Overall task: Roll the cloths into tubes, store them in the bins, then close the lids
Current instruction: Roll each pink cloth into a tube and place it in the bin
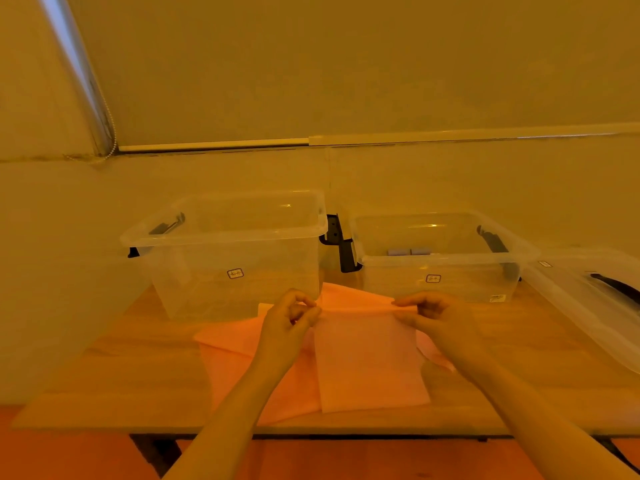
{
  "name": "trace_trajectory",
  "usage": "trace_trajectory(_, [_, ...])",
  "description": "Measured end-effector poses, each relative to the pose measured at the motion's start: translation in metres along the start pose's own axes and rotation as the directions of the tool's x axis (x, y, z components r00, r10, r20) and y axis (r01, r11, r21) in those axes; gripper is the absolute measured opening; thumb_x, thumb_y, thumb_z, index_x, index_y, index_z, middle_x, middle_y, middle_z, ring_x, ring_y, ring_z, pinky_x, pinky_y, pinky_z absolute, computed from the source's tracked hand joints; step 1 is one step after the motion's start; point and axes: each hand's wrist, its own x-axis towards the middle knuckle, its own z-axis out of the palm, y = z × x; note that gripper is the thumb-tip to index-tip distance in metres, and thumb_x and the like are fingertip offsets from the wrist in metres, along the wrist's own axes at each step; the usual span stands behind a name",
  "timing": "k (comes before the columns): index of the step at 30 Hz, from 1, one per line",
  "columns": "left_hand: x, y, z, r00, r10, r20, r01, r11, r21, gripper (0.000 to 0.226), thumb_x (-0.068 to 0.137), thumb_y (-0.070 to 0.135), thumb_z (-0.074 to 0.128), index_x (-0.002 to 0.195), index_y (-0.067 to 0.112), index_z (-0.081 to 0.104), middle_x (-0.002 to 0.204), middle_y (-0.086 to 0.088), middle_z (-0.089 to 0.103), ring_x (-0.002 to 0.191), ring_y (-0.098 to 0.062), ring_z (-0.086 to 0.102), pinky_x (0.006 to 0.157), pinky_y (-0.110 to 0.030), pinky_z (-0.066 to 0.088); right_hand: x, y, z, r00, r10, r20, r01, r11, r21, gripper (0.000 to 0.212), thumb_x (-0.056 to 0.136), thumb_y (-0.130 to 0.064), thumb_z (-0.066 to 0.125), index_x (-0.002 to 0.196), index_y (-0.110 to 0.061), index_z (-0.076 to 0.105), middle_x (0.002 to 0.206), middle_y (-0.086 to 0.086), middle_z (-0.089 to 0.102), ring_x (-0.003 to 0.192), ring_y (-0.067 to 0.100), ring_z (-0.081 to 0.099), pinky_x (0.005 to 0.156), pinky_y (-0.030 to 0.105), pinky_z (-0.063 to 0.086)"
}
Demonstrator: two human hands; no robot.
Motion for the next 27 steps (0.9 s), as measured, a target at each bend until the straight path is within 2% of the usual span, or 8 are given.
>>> trace_trajectory(4, [0.023, -0.008, 0.010, 0.998, 0.062, 0.026, -0.064, 0.995, 0.071, 0.024, 0.094, 0.009, 0.054, 0.085, 0.031, 0.056, 0.091, 0.010, 0.061, 0.089, -0.005, 0.057, 0.075, -0.018, 0.046, 0.022, 0.007, 0.006, 1.000, -0.030, -0.001, 0.030, 0.999, -0.017, 0.016, 0.083, -0.002, 0.068, 0.087, -0.018, 0.067, 0.094, -0.005, 0.068, 0.082, 0.002, 0.064, 0.059, 0.011, 0.050])
trace_trajectory(8, [0.040, -0.014, 0.019, 0.999, 0.044, 0.011, -0.044, 0.999, 0.023, 0.031, 0.096, 0.006, 0.049, 0.086, 0.035, 0.059, 0.096, 0.019, 0.059, 0.093, 0.008, 0.052, 0.076, -0.006, 0.039, 0.041, 0.016, 0.006, 0.998, -0.067, -0.018, 0.067, 0.998, 0.002, 0.015, 0.080, -0.004, 0.071, 0.086, -0.017, 0.069, 0.086, -0.005, 0.070, 0.075, -0.002, 0.066, 0.061, 0.010, 0.050])
trace_trajectory(10, [0.045, -0.019, 0.023, 0.999, 0.031, -0.011, -0.031, 0.999, -0.037, 0.029, 0.094, 0.008, 0.053, 0.088, 0.036, 0.061, 0.099, 0.019, 0.061, 0.093, 0.005, 0.055, 0.077, -0.012, 0.043, 0.049, 0.022, 0.004, 0.997, -0.071, -0.027, 0.072, 0.997, 0.036, 0.014, 0.080, -0.004, 0.072, 0.086, -0.017, 0.070, 0.083, -0.006, 0.071, 0.074, 0.000, 0.067, 0.061, 0.012, 0.052])
trace_trajectory(12, [0.050, -0.026, 0.027, 1.000, 0.010, -0.012, -0.011, 0.998, -0.062, 0.027, 0.090, 0.009, 0.059, 0.090, 0.036, 0.061, 0.100, 0.013, 0.063, 0.091, -0.007, 0.058, 0.077, -0.023, 0.049, 0.056, 0.028, 0.003, 0.998, -0.058, -0.026, 0.059, 0.996, 0.073, 0.013, 0.080, -0.007, 0.072, 0.088, -0.016, 0.070, 0.083, -0.007, 0.073, 0.075, 0.002, 0.068, 0.060, 0.014, 0.052])
trace_trajectory(14, [0.052, -0.032, 0.030, 1.000, 0.000, -0.009, -0.001, 0.999, -0.046, 0.028, 0.086, 0.008, 0.065, 0.091, 0.036, 0.061, 0.098, 0.009, 0.063, 0.086, -0.015, 0.059, 0.074, -0.026, 0.051, 0.061, 0.032, 0.004, 0.999, -0.042, -0.026, 0.045, 0.993, 0.105, 0.014, 0.080, -0.008, 0.071, 0.092, -0.016, 0.071, 0.086, -0.008, 0.073, 0.077, 0.003, 0.068, 0.060, 0.014, 0.052])
trace_trajectory(17, [0.052, -0.040, 0.033, 0.999, -0.006, -0.034, 0.005, 1.000, -0.029, 0.028, 0.084, 0.008, 0.067, 0.092, 0.035, 0.062, 0.094, 0.010, 0.063, 0.082, -0.012, 0.058, 0.072, -0.024, 0.050, 0.065, 0.039, 0.007, 0.999, -0.026, -0.037, 0.032, 0.985, 0.169, 0.016, 0.080, -0.006, 0.070, 0.093, -0.015, 0.071, 0.088, -0.009, 0.073, 0.078, 0.001, 0.068, 0.060, 0.012, 0.052])
trace_trajectory(21, [0.051, -0.053, 0.035, 0.998, -0.034, -0.053, 0.033, 0.999, -0.035, 0.026, 0.086, 0.014, 0.066, 0.092, 0.038, 0.063, 0.095, 0.011, 0.064, 0.086, -0.008, 0.060, 0.075, -0.026, 0.052, 0.067, 0.047, 0.013, 1.000, 0.027, -0.012, -0.022, 0.949, 0.313, 0.018, 0.079, 0.002, 0.067, 0.092, -0.011, 0.069, 0.086, -0.009, 0.074, 0.080, 0.003, 0.069, 0.061, 0.014, 0.053])
trace_trajectory(27, [0.050, -0.059, 0.036, 0.998, -0.045, -0.049, 0.042, 0.997, -0.059, 0.025, 0.087, 0.014, 0.064, 0.094, 0.038, 0.064, 0.098, 0.008, 0.065, 0.091, -0.014, 0.061, 0.080, -0.034, 0.053, 0.070, 0.057, 0.014, 0.999, 0.044, 0.005, -0.043, 0.935, 0.351, 0.022, 0.075, 0.008, 0.067, 0.090, -0.009, 0.069, 0.091, -0.003, 0.075, 0.087, 0.010, 0.070, 0.066, 0.019, 0.055])
